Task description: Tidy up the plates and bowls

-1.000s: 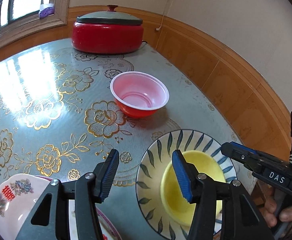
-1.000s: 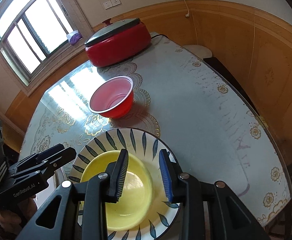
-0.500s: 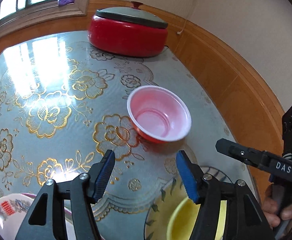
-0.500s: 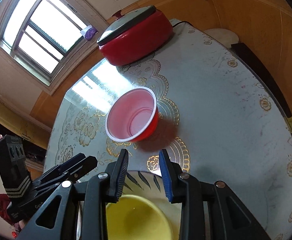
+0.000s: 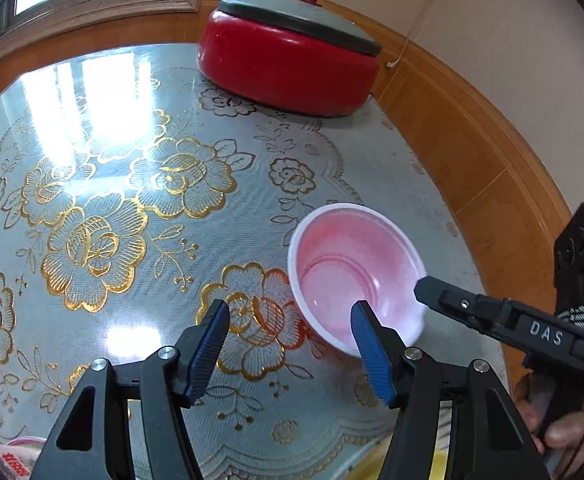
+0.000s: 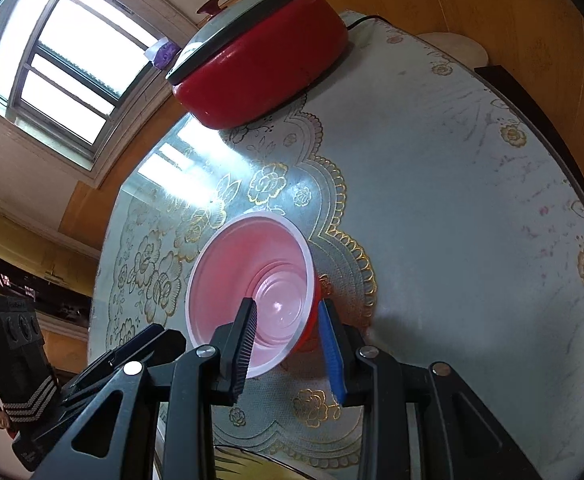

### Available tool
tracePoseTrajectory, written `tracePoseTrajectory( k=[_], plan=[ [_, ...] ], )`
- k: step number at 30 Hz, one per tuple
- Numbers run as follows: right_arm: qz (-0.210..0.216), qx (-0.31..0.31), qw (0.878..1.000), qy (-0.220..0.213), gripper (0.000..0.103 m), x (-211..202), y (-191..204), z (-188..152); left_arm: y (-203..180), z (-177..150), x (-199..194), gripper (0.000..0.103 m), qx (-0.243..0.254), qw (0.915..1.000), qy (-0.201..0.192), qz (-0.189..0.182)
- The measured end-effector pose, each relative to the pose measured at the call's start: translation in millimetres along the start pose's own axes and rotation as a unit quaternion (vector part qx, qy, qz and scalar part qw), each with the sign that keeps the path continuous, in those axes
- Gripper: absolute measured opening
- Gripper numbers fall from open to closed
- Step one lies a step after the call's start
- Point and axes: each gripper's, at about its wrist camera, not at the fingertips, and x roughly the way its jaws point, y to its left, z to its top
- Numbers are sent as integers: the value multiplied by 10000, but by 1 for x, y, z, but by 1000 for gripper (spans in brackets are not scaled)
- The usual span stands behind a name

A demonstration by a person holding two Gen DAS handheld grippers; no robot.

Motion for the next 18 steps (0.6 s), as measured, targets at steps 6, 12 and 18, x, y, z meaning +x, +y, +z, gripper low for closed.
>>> tracePoseTrajectory(
  k=[6,12,18],
  plan=[
    [-51,-49,10000,12,10,8,-6,-1,2,3,20,32,-99,9996,228,-166],
    [-117,-253,9996,-97,9,2,7,-3,-10,-2,14,19,187,9997,133,-85],
    [-61,-185,9997,-112,9,-5,6,-8,-16,-9,1,18,350,9993,24,-105]
  ],
)
